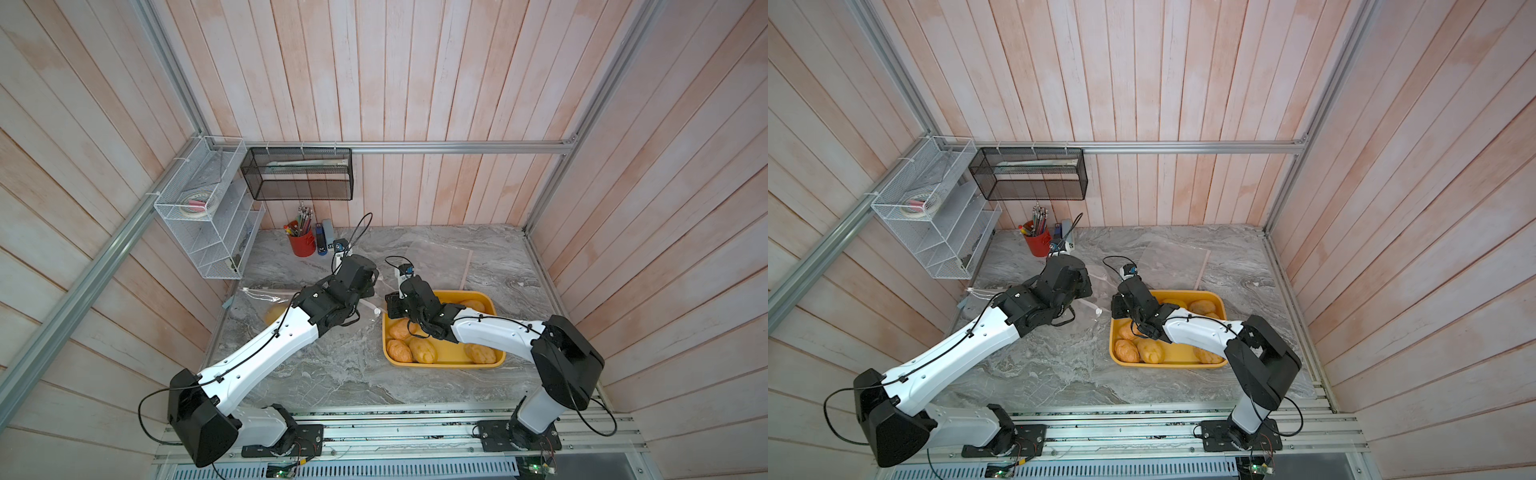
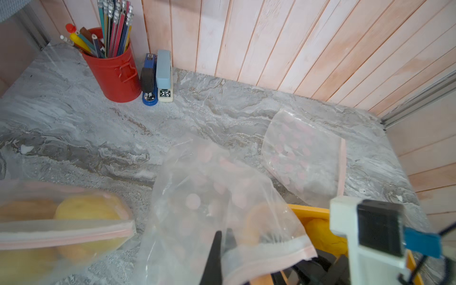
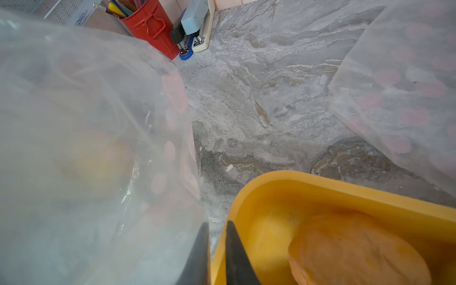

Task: Put the potatoes into a zipper bag and zip it
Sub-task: Open the zipper of the food storage bag at the center of the board.

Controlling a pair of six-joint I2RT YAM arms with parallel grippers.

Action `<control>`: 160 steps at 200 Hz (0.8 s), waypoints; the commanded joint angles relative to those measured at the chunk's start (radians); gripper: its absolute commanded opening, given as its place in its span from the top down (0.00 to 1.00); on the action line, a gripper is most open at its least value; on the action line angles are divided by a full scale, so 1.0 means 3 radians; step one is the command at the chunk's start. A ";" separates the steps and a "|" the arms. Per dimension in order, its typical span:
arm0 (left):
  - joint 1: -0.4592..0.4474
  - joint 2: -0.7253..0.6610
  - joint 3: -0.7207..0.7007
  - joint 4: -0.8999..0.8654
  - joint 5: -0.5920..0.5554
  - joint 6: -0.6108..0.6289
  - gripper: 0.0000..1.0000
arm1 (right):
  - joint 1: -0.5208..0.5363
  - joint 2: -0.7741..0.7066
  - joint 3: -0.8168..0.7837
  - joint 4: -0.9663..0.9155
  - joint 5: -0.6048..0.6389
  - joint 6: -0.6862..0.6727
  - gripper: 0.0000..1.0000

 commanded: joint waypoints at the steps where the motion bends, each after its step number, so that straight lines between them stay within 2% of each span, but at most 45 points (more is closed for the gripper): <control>1: 0.0011 0.0094 0.0250 -0.0440 -0.0048 -0.0187 1.00 | -0.0019 -0.0034 -0.0126 -0.0067 0.0232 -0.0136 0.85; 36: 0.0011 0.0273 0.0294 -0.0584 -0.0115 -0.0386 1.00 | -0.0022 -0.0031 -0.0162 -0.0033 0.0091 -0.0189 0.80; 73: 0.0010 0.0406 0.0251 -0.0428 0.0061 -0.0201 1.00 | -0.0042 -0.0106 -0.0273 0.0217 -0.0307 -0.0231 0.71; 95: 0.0011 0.0491 0.0202 -0.0447 0.0028 -0.0266 1.00 | -0.0042 -0.0176 -0.0296 0.0246 -0.0418 -0.0216 0.66; 119: 0.0011 0.0601 0.0271 -0.0567 -0.0021 -0.0348 1.00 | -0.0044 -0.0306 -0.0345 0.0275 -0.0505 -0.0200 0.53; 160: 0.0011 0.0659 0.0294 -0.0624 -0.0068 -0.0384 1.00 | -0.0045 -0.0581 -0.0457 0.0272 -0.0550 -0.0151 0.38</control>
